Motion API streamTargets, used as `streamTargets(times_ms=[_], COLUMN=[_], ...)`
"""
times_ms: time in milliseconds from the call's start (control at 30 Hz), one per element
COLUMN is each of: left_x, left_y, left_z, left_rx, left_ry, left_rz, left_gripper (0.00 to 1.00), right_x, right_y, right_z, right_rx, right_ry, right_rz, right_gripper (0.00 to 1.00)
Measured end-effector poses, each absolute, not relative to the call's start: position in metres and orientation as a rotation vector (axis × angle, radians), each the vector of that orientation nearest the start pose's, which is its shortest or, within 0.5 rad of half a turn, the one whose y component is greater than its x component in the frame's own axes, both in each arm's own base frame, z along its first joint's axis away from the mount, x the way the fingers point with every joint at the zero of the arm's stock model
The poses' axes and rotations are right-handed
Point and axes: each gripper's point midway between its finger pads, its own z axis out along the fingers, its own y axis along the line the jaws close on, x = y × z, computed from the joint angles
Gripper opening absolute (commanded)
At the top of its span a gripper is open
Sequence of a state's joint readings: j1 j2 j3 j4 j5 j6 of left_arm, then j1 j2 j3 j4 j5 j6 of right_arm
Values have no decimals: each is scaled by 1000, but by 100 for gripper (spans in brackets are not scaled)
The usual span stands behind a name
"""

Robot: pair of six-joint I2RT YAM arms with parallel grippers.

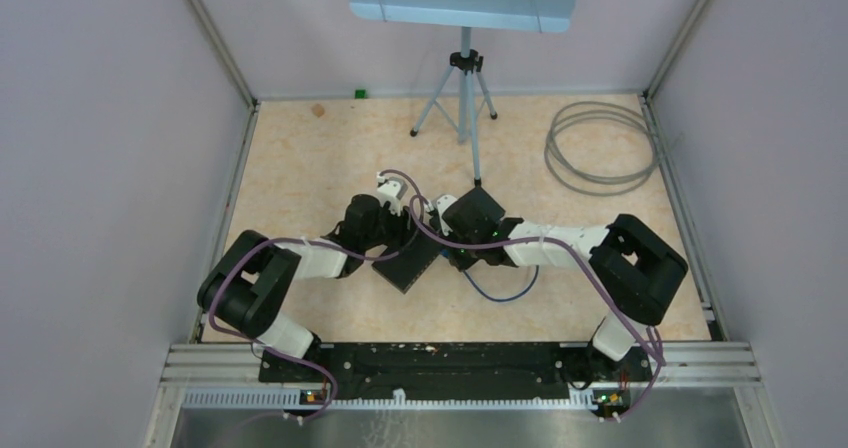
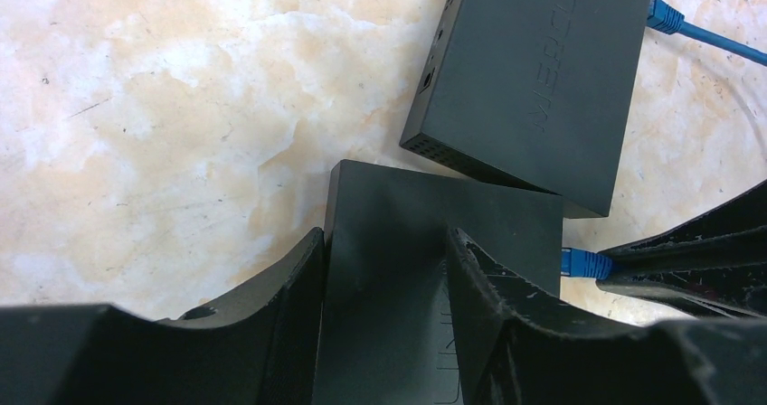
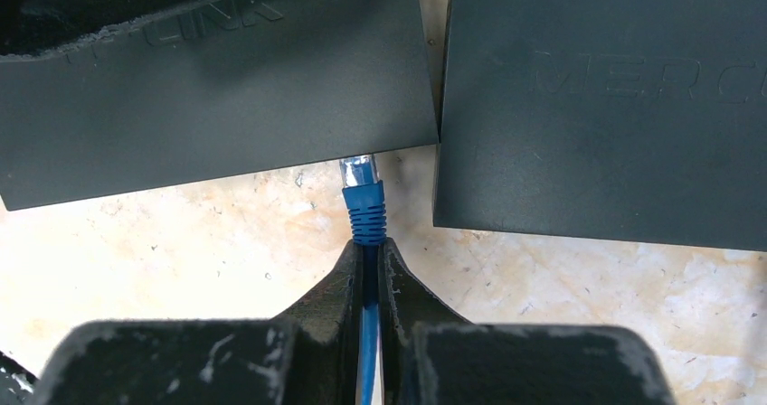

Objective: Insert the plug into the switch port
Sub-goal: Insert the connector into the switch port.

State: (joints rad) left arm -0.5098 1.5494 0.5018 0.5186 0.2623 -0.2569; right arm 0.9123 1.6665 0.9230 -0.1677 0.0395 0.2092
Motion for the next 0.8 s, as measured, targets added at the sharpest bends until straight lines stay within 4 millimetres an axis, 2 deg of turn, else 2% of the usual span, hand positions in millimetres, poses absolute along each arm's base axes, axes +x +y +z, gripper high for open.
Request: streamTargets(times_ms=[267,400,533,633,733,800], left_x=[301,301,300,291,279,275], left_y=[-232,-231,-226,-224,-228,-229], left_z=[39,39,39,39,40,46], left_rx=[435,433,414,394,390,375], left_ry=[2123,2125,2146,2191,2250,2279], left_rz=[-723,-717,-680,-672,-675,-675], left_gripper=[53,56,63,69,76,80], right_x=[236,236,240,243,251,256], right_y=[307,307,311,314,322,329], right_z=[27,23,24,27,48,74], right_rx=[-859,-857,-862,-869,-853,-837], right_ry=[2391,2385,2349,2305,2217,2138], right_rz=[410,415,429,447,499,556], right_gripper=[0,0,24,33,43,45])
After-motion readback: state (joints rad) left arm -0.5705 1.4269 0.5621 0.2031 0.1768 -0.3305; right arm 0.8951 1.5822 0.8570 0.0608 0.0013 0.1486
